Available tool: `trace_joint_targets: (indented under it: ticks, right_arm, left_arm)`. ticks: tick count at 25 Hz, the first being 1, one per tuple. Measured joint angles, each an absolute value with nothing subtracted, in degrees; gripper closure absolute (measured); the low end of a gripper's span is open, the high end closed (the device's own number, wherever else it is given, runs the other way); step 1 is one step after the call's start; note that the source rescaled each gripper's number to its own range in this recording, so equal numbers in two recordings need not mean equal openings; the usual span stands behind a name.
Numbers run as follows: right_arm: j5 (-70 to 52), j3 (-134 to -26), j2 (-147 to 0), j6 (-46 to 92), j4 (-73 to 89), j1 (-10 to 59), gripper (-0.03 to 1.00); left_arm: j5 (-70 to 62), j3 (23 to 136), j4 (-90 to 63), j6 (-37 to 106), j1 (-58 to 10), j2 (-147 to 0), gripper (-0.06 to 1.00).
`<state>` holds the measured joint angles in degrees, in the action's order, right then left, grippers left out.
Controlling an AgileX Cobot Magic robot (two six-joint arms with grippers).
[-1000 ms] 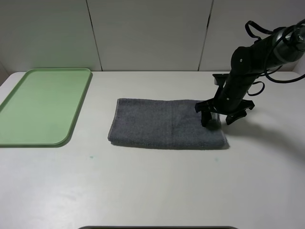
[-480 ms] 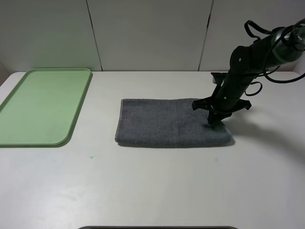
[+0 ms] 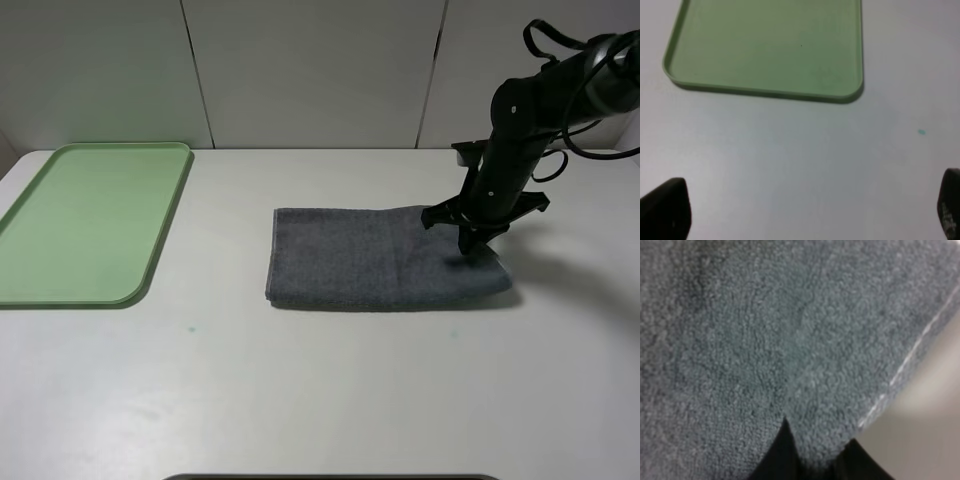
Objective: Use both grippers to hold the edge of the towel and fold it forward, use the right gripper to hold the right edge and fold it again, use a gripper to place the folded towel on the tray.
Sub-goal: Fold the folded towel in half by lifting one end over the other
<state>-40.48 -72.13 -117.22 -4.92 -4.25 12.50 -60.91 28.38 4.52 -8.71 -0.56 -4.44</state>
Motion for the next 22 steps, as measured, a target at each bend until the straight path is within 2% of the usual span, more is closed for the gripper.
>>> trace_joint_targets:
  ticks: [22]
  right_arm:
    - [-55.38,-74.72,-109.27,-6.12,-25.04,12.5,0.9]
  left_arm:
    - [-60.91,28.38,4.52,-8.71,-0.56,-4.44,-0.06]
